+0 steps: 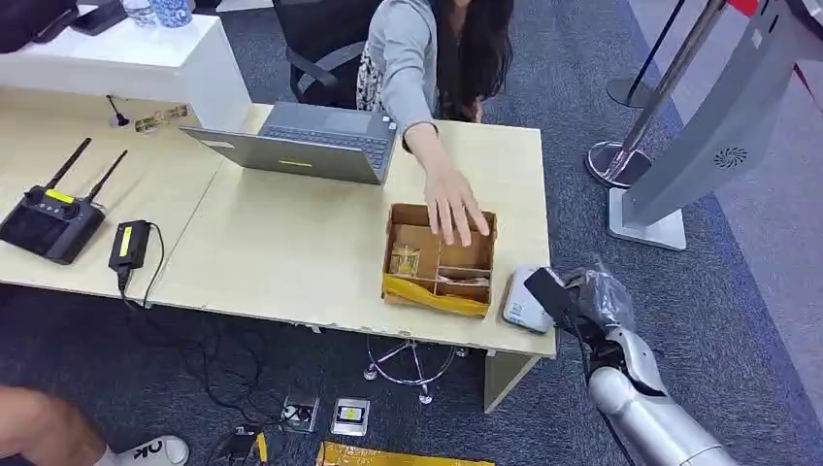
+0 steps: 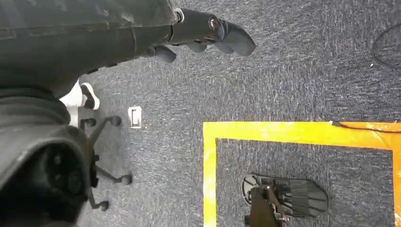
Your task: Pass the card to the sensor for recognition and then transmit it.
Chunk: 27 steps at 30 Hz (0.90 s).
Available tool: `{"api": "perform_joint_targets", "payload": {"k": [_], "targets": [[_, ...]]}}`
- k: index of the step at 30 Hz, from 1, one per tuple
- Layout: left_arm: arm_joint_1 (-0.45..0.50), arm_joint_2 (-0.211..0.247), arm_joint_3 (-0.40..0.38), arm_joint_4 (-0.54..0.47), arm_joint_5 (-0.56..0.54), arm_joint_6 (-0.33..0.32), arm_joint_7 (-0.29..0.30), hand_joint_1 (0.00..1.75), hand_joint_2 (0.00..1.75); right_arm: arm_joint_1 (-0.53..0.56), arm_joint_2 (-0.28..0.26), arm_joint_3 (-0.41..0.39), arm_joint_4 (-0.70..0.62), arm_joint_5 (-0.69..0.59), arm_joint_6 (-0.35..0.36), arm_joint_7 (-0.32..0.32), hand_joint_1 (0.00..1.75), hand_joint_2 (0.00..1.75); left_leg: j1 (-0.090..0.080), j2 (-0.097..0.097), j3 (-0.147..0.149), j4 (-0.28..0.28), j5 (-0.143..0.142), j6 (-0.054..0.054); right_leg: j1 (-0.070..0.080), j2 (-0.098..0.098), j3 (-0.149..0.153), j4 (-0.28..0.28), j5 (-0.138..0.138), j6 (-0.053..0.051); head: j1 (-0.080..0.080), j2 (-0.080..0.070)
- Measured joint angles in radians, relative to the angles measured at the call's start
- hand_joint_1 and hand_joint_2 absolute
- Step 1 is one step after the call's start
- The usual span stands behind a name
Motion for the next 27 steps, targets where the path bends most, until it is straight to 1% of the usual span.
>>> {"api": "perform_joint_targets", "payload": {"k": [4, 8, 16, 19, 20, 23, 27], "targets": [[0.0, 0.0, 0.0, 0.0, -0.001, 0.0, 0.0, 0.0, 0.0, -0.024, -0.012, -0.028, -0.044, 0.009, 0.002, 0.04, 1.75, 1.75, 0.0, 0.0, 0.0, 0.0, 0.0, 0.0, 0.0, 0.001, 0.0, 0.0, 0.0, 0.0, 0.0, 0.0], [0.0, 0.0, 0.0, 0.0, -0.003, -0.001, 0.0, 0.0, 0.0, -0.072, -0.016, -0.05, -0.092, 0.004, 0.006, 0.06, 1.75, 1.75, 0.0, 0.001, 0.0, 0.0, 0.0, 0.0, 0.0, 0.002, 0.0, 0.0, 0.0, 0.0, 0.0, 0.0], [0.0, 0.0, 0.0, 0.0, -0.005, -0.005, 0.0, 0.0, 0.0, -0.1, -0.015, -0.062, -0.142, -0.001, 0.005, 0.055, 1.75, 1.75, 0.0, 0.001, 0.0, 0.0, 0.0, 0.0, 0.0, 0.002, 0.0, 0.0, 0.0, 0.0, 0.0, 0.0], [-0.002, -0.001, 0.0, 0.0, -0.008, -0.01, -0.001, 0.0, 0.0, -0.135, -0.011, -0.058, -0.152, 0.002, 0.022, 0.051, 1.75, 1.75, 0.0, 0.001, -0.001, 0.0, 0.0, 0.0, 0.0, 0.002, 0.0, 0.0, 0.0, 0.0, 0.0, 0.0], [-0.003, -0.001, 0.0, 0.0, -0.011, -0.014, -0.001, 0.0, 0.0, -0.151, -0.005, -0.056, -0.154, 0.005, 0.031, 0.051, 1.75, 1.75, 0.0, 0.001, 0.0, 0.0, 0.0, 0.0, 0.0, 0.002, 0.0, 0.0, 0.0, 0.0, 0.0, 0.0], [-0.011, -0.006, -0.002, 0.0, -0.022, -0.028, 0.002, 0.0, 0.0, -0.192, 0.036, -0.042, -0.154, 0.017, 0.047, 0.039, 1.75, 1.75, 0.0, 0.001, 0.0, 0.0, 0.0, 0.0, 0.0, 0.002, 0.0, 0.0, 0.0, 0.0, 0.0, 0.0], [-0.022, -0.014, -0.005, 0.0, -0.022, -0.044, 0.019, 0.0, 0.0, -0.216, 0.113, -0.018, -0.14, 0.015, 0.049, -0.024, 1.75, 1.75, 0.002, 0.001, -0.001, 0.0, 0.0, -0.001, 0.002, 0.002, 0.0, 0.001, 0.0, 0.0, 0.0, 0.0]]}}
